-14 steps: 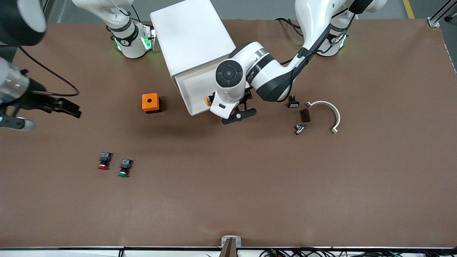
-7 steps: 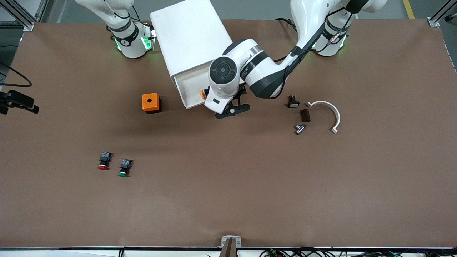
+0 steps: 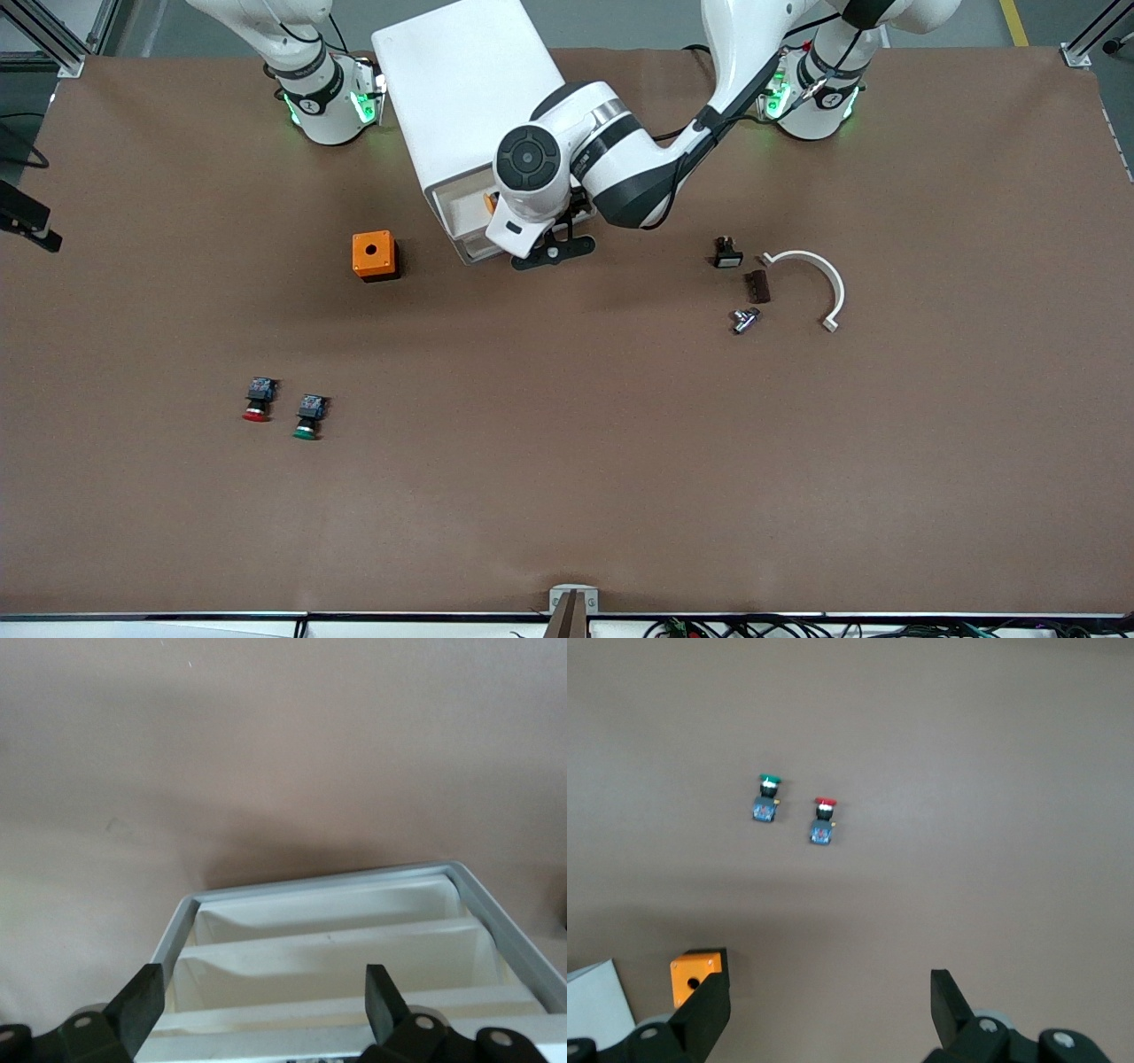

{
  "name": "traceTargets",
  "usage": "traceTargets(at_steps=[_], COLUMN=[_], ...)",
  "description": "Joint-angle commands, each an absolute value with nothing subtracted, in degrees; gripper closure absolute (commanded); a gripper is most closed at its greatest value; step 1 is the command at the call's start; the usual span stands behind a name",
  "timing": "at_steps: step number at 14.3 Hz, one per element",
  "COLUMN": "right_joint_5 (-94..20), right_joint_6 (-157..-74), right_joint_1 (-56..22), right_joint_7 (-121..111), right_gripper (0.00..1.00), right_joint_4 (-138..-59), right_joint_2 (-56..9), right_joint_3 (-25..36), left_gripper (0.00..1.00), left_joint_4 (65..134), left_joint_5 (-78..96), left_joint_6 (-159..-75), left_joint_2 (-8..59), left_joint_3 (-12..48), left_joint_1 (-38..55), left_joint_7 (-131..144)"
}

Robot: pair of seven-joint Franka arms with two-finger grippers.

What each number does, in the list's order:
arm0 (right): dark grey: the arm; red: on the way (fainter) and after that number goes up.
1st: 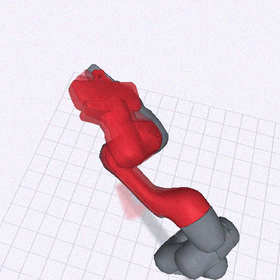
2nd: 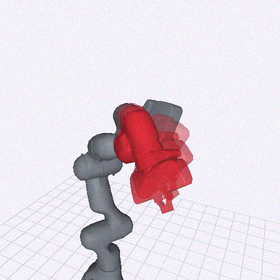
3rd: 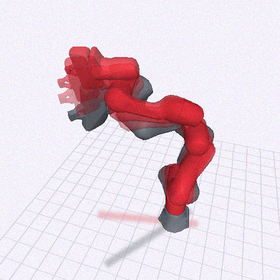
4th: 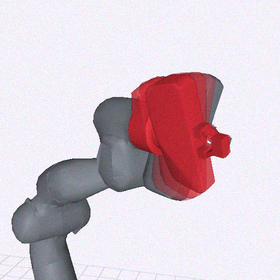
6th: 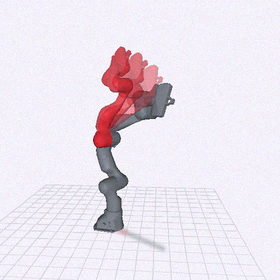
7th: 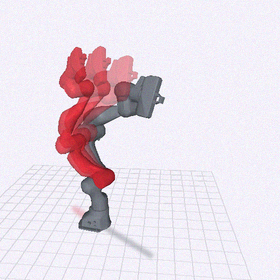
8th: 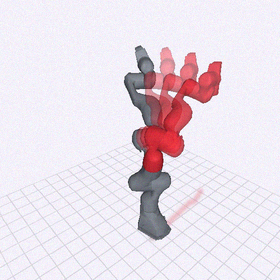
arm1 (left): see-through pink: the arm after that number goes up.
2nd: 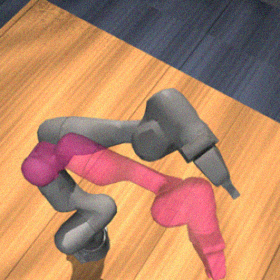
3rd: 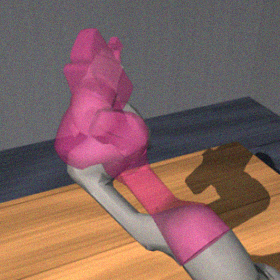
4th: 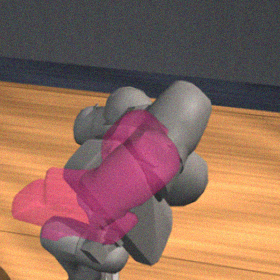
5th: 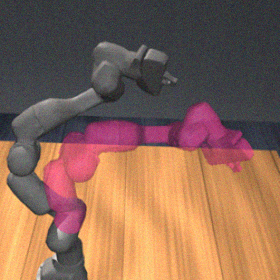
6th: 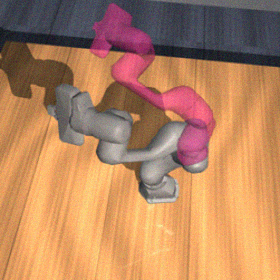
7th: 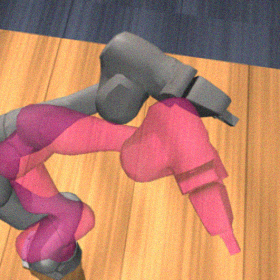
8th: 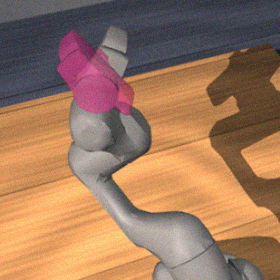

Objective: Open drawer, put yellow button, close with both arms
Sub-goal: 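Push the drawer closed with the left gripper while the right gripper withdraws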

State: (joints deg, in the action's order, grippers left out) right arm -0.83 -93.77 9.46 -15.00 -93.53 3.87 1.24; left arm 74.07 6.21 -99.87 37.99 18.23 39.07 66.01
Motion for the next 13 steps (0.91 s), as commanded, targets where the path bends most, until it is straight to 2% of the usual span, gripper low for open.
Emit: traceTargets(at_steps=[1, 10, 13], right_joint_5=[-0.2, -0.2, -0.1], right_joint_6=[-93.5, -91.5, -91.1], right_joint_1=[9.8, 4.4, -4.1], right_joint_7=[-15.0, -7.1, -6.0], right_gripper=[0.00, 0.00, 0.00], right_joint_4=[-95.7, -94.1, -94.0], right_joint_2=[6.0, 5.9, 5.7], right_joint_3=[-0.4, 0.2, 8.9], left_gripper=[0.00, 0.00, 0.00], left_joint_4=[74.0, 76.1, 77.2], left_joint_5=[10.0, 15.1, 15.2], left_joint_6=[-100.2, -100.2, -100.2], left_joint_2=[37.9, 38.0, 38.0], left_joint_3=[18.3, 18.3, 18.3], left_joint_1=[40.3, 42.5, 42.5], left_joint_7=[65.0, 65.1, 65.1])
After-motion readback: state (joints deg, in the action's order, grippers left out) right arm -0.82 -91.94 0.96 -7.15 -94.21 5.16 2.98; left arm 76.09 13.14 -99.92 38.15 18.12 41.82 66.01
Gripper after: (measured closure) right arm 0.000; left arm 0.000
